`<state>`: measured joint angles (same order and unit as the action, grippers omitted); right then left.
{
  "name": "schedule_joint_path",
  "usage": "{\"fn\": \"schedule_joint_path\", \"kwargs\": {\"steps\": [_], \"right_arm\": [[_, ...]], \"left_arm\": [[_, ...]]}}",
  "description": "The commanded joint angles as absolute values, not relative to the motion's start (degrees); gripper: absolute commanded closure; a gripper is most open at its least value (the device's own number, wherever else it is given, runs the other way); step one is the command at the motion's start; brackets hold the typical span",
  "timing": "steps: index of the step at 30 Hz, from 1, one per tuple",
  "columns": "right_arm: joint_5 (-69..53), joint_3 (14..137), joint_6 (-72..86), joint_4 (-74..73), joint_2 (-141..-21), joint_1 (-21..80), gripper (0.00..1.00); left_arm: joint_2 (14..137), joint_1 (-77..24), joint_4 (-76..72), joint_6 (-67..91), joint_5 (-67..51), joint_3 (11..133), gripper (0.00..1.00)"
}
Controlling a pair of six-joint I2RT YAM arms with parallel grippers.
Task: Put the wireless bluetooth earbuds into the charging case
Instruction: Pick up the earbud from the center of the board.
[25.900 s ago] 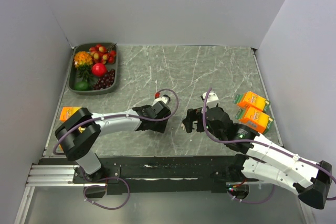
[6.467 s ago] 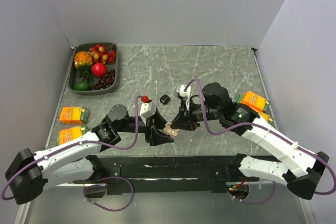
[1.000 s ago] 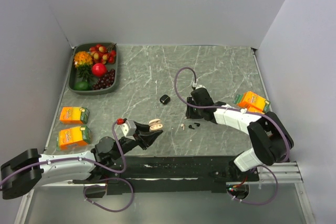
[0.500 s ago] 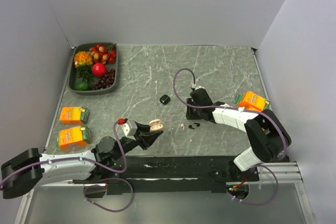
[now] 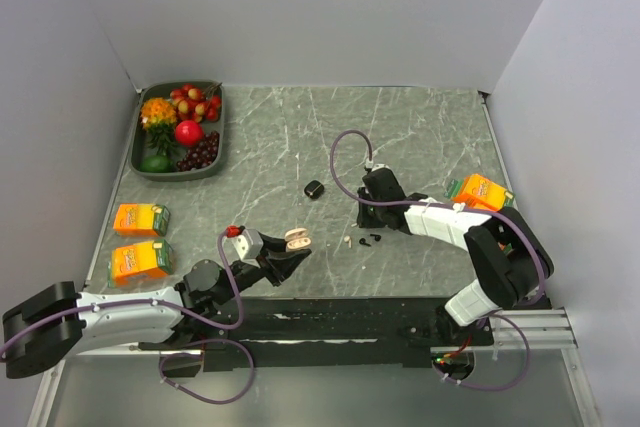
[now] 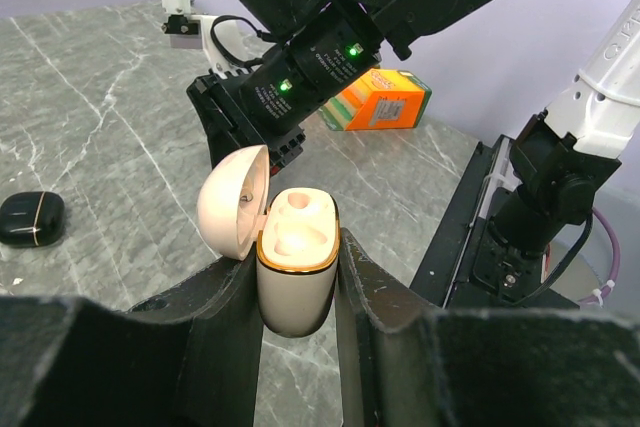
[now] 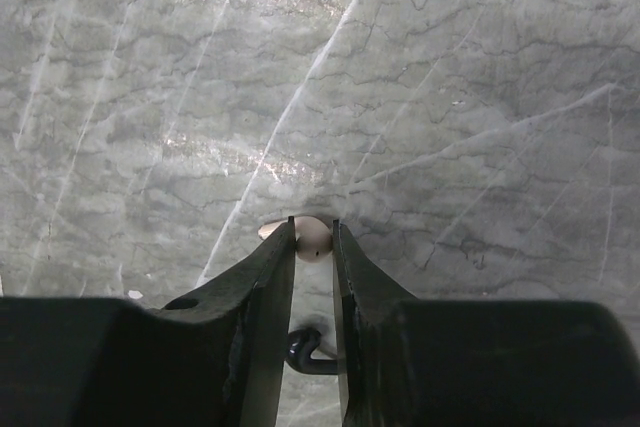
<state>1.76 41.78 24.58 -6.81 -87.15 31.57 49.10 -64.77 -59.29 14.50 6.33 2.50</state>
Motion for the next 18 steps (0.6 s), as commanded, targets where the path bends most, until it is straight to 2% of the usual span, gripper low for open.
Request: {"fn": "schedule_joint_path", "kwargs": {"steps": [1,12,15,18], "right_arm": [[0.97,42.10,24.26,-5.01,-87.98,30.94,0.74],[2.99,41.66,23.56,-6.67,-81.39,30.94,0.96],[4.82,42.10,22.42,-8.17,-78.76,31.20,1.00],[7.37,42.19,21.27,-8.87,-76.82,31.82,1.00]], "left_arm": [[48.87,-65.13,-61.70,15.38,6.15,0.97,0.99],[49.74,-65.13,-62.66,15.47,6.33,0.88,0.99],[50.36,-65.13,-63.01,15.29,6.33,1.05,0.99],[50.89,-65.13,-63.28,15.29,6.24,1.14,0.99]]}}
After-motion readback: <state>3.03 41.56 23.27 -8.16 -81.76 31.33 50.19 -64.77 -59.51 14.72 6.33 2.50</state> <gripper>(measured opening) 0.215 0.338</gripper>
